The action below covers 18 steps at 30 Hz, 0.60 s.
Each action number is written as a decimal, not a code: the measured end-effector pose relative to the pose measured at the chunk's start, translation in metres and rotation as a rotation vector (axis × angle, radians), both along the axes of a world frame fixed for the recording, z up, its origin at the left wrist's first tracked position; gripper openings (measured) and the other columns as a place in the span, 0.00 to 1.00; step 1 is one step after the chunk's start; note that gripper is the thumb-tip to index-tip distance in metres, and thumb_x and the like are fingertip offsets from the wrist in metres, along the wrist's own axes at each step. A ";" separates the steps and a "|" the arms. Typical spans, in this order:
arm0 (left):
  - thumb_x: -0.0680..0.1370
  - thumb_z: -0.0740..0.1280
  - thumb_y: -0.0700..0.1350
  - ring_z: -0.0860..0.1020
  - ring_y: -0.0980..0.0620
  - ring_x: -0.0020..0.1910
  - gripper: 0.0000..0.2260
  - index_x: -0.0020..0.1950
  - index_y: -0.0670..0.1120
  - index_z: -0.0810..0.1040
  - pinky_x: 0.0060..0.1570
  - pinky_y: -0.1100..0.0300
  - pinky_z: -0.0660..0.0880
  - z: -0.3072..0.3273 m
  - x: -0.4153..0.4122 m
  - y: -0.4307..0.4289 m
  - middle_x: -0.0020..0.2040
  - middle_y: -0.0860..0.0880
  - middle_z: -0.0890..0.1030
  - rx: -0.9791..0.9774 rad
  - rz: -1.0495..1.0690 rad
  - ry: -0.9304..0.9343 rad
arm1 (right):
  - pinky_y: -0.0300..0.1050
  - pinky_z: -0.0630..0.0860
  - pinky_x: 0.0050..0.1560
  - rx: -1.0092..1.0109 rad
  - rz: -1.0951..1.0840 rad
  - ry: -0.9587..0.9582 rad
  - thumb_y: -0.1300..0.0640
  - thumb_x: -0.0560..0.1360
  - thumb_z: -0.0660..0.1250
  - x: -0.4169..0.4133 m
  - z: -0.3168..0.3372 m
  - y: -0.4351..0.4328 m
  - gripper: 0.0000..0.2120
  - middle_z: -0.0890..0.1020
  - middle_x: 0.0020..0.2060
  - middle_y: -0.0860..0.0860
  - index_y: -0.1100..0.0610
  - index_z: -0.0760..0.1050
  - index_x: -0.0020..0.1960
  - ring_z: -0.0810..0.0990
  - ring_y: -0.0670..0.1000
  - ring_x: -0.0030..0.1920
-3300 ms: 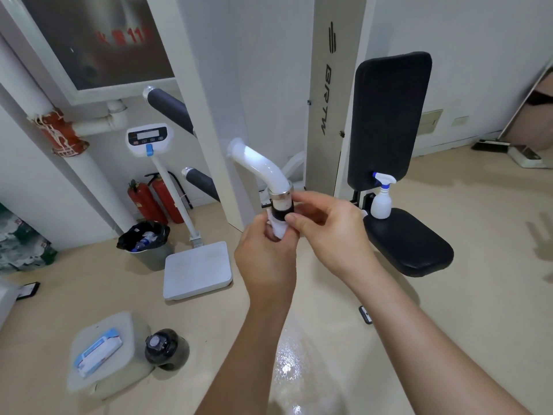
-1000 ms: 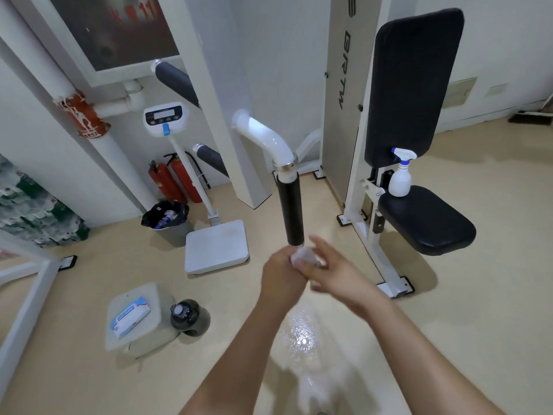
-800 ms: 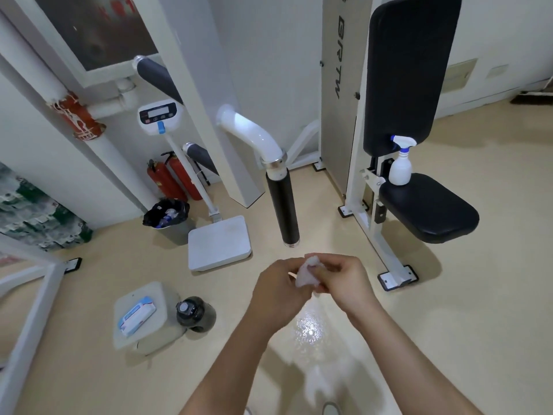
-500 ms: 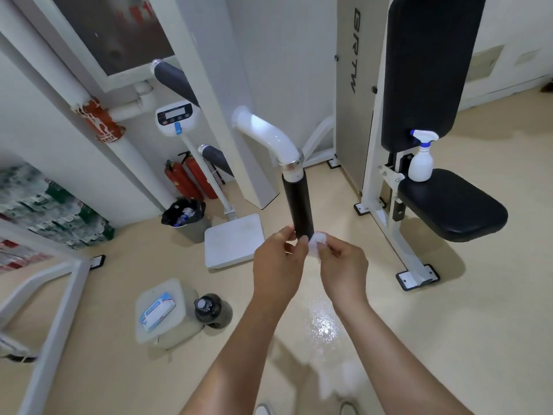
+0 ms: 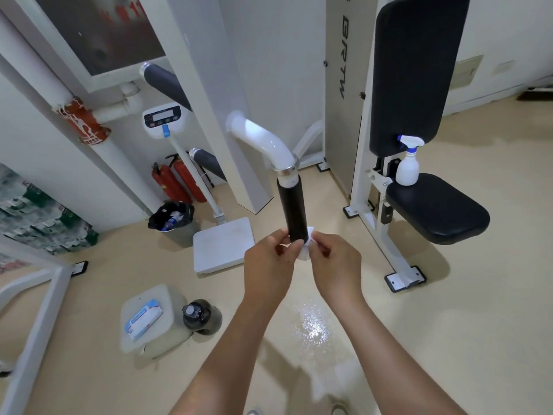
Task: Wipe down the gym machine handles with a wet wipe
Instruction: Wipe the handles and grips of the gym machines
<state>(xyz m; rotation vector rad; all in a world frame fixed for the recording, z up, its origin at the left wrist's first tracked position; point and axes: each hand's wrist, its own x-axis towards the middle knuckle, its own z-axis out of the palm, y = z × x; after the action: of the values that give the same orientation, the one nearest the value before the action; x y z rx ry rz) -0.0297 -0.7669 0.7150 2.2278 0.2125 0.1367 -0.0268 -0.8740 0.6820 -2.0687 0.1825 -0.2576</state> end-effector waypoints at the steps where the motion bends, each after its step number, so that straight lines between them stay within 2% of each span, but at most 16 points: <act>1: 0.75 0.69 0.50 0.78 0.58 0.38 0.04 0.48 0.52 0.81 0.39 0.63 0.74 0.000 0.001 0.001 0.35 0.56 0.81 0.007 -0.009 0.002 | 0.31 0.65 0.34 0.017 0.007 0.006 0.61 0.77 0.62 0.002 0.002 0.000 0.13 0.75 0.30 0.45 0.50 0.75 0.36 0.72 0.45 0.33; 4: 0.75 0.70 0.47 0.79 0.58 0.40 0.05 0.49 0.54 0.82 0.42 0.61 0.76 -0.001 0.002 0.004 0.36 0.55 0.82 -0.010 -0.034 0.008 | 0.36 0.68 0.34 0.196 0.146 0.113 0.62 0.74 0.63 0.025 0.013 -0.006 0.12 0.80 0.29 0.48 0.52 0.85 0.41 0.73 0.47 0.33; 7: 0.75 0.70 0.46 0.79 0.58 0.39 0.05 0.49 0.52 0.82 0.41 0.63 0.75 0.000 0.006 0.008 0.36 0.55 0.82 0.019 -0.071 0.009 | 0.34 0.65 0.29 0.086 0.243 0.181 0.63 0.72 0.64 0.031 0.012 -0.014 0.12 0.78 0.26 0.50 0.53 0.85 0.40 0.69 0.46 0.29; 9: 0.75 0.70 0.45 0.79 0.56 0.39 0.04 0.49 0.50 0.82 0.39 0.63 0.73 0.000 0.011 0.010 0.37 0.54 0.83 0.047 -0.097 0.015 | 0.34 0.63 0.27 0.097 0.180 0.229 0.63 0.73 0.64 0.023 0.004 -0.014 0.11 0.71 0.24 0.51 0.58 0.82 0.35 0.65 0.48 0.28; 11: 0.75 0.70 0.45 0.78 0.54 0.38 0.04 0.47 0.49 0.82 0.37 0.67 0.71 0.001 0.015 0.010 0.36 0.54 0.81 0.067 -0.108 0.015 | 0.36 0.68 0.30 0.415 0.121 0.320 0.70 0.71 0.63 0.016 -0.005 -0.010 0.11 0.72 0.28 0.53 0.63 0.80 0.33 0.69 0.50 0.31; 13: 0.75 0.69 0.45 0.78 0.54 0.39 0.04 0.47 0.47 0.82 0.38 0.67 0.71 0.001 0.016 0.008 0.36 0.55 0.80 0.061 -0.124 0.009 | 0.39 0.72 0.33 0.775 0.112 0.409 0.74 0.70 0.62 0.012 -0.010 -0.002 0.10 0.75 0.32 0.57 0.65 0.80 0.37 0.74 0.53 0.35; 15: 0.76 0.68 0.44 0.78 0.55 0.41 0.05 0.50 0.47 0.82 0.41 0.67 0.72 0.000 0.017 0.006 0.38 0.54 0.81 0.045 -0.142 -0.009 | 0.38 0.74 0.35 1.059 0.060 0.470 0.75 0.72 0.62 0.010 -0.011 0.003 0.09 0.77 0.36 0.57 0.67 0.79 0.43 0.76 0.53 0.39; 18: 0.77 0.67 0.45 0.78 0.54 0.43 0.11 0.58 0.49 0.81 0.45 0.64 0.73 -0.004 0.020 0.003 0.43 0.52 0.82 0.042 -0.134 -0.035 | 0.34 0.76 0.34 1.302 -0.101 0.513 0.74 0.72 0.64 0.008 -0.007 -0.001 0.06 0.78 0.39 0.60 0.70 0.78 0.46 0.77 0.51 0.38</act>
<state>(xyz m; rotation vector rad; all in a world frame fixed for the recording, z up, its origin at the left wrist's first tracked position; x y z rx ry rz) -0.0093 -0.7642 0.7113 2.2718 0.0411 0.1078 -0.0193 -0.8754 0.6745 -0.7847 0.5837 0.2978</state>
